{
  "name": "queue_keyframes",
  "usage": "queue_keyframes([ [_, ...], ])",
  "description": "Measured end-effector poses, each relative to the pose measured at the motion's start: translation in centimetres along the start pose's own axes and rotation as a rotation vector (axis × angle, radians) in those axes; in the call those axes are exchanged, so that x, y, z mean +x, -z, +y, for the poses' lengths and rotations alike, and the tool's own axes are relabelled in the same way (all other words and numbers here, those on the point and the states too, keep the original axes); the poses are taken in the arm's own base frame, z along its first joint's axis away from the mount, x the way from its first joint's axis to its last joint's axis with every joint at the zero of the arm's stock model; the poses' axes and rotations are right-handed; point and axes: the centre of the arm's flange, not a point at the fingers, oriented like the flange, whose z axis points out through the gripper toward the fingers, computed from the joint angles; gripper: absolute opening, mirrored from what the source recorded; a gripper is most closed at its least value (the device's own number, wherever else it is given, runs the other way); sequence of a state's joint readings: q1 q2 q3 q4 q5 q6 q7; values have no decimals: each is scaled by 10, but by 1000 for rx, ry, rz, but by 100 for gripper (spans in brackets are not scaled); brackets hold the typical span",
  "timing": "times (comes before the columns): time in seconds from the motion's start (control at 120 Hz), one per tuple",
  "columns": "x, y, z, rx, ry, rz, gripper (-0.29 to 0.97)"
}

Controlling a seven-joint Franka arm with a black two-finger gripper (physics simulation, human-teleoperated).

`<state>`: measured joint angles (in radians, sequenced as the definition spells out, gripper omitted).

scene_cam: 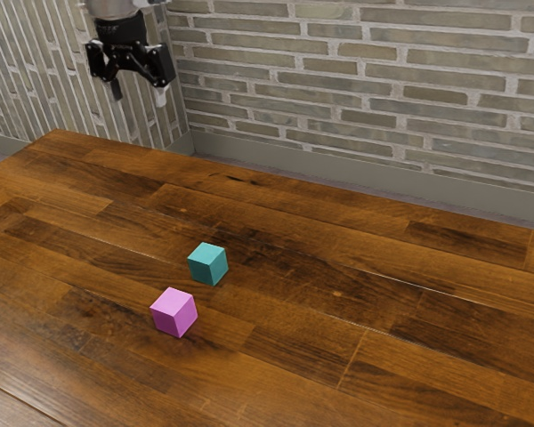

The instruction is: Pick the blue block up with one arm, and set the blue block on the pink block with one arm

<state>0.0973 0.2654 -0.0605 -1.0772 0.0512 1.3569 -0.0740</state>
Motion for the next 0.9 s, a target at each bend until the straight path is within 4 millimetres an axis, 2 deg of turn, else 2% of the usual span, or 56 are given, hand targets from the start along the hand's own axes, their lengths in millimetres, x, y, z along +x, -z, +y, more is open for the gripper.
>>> queue_keyframes([
  [0.175, -1, -2, -3, -3, 15, -16, 68],
  [0.192, -3, 3, -3, -4, 13, -8, 68],
  [0.242, -43, 74, 2, -11, -15, 118, 68],
  [0.283, -64, 105, 26, 11, -77, 187, 68],
  [0.325, -79, 117, 76, 75, -184, 226, 68],
  [0.358, -86, 114, 116, 107, -269, 230, 68],
  [0.383, -86, 108, 136, 126, -312, 222, 68],
  [0.417, -81, 97, 144, 143, -336, 201, 68],
  [0.442, -72, 87, 136, 140, -330, 177, 67],
  [0.475, -58, 71, 113, 131, -300, 136, 68],
  [0.533, -38, 32, 84, 122, -270, 56, 68],
  [0.65, -14, -81, 56, 89, -261, -101, 68],
  [0.717, -5, -142, 46, 67, -260, -151, 68],
  [0.758, 5, -172, 43, 52, -263, -163, 68],
  [0.9, 25, -228, 46, 19, -284, -132, 68],
])
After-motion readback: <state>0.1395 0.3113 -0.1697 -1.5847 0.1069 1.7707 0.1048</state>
